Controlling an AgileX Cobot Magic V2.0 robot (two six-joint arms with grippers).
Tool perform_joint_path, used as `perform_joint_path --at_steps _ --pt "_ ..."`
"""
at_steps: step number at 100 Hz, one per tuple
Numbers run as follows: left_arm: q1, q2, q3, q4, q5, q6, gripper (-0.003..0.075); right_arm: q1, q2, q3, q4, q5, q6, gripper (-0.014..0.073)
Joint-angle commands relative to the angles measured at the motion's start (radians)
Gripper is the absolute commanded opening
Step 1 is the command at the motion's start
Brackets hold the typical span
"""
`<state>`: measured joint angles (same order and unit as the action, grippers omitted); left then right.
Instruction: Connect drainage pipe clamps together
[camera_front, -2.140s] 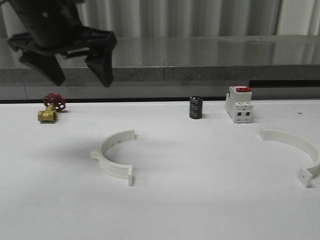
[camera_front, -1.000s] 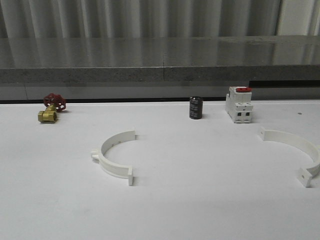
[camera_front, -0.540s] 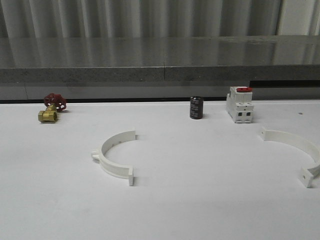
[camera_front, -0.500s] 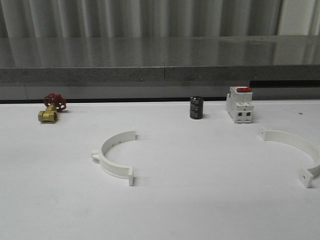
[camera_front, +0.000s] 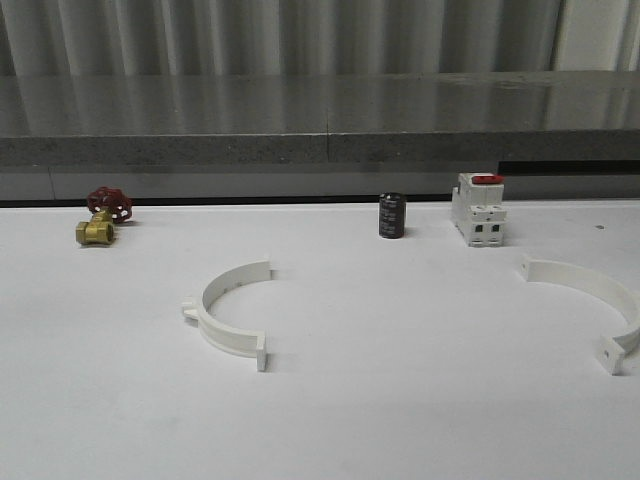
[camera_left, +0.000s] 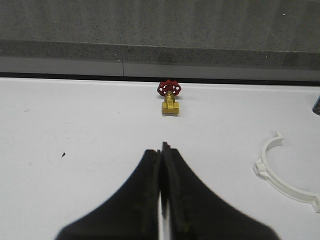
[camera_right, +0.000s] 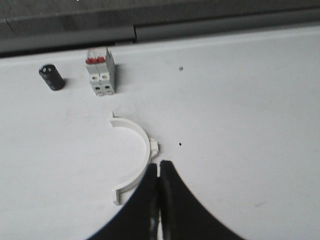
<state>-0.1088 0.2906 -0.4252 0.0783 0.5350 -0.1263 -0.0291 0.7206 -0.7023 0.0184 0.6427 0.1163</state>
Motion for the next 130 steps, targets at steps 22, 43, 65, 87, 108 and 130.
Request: perform_joint_path --at_steps 22,43,65,87,108,130 --pt "-0.007 0.005 -0.025 -0.007 -0.075 0.002 -0.0021 -0.004 0.384 -0.236 -0.011 0.030 -0.006 -0.0068" --pt "-0.007 0.005 -0.025 -0.007 -0.075 0.002 -0.0021 -0.004 0.528 -0.241 -0.011 0.023 -0.006 -0.0064" --pt "-0.007 0.005 -0.025 -0.007 -0.075 0.002 -0.0021 -0.003 0.571 -0.241 -0.011 0.033 -0.006 0.0065" --pt "-0.007 0.005 -0.025 -0.007 -0.075 0.002 -0.0021 -0.003 0.572 -0.241 -0.011 0.010 -0.006 0.0510" --pt "-0.007 0.005 -0.025 -0.007 -0.075 0.002 -0.0021 -0.003 0.583 -0.247 -0.011 -0.056 -0.006 0.0632" --pt "-0.007 0.005 -0.025 -0.007 -0.075 0.002 -0.0021 0.008 0.711 -0.287 -0.011 -0.054 -0.029 0.0632"
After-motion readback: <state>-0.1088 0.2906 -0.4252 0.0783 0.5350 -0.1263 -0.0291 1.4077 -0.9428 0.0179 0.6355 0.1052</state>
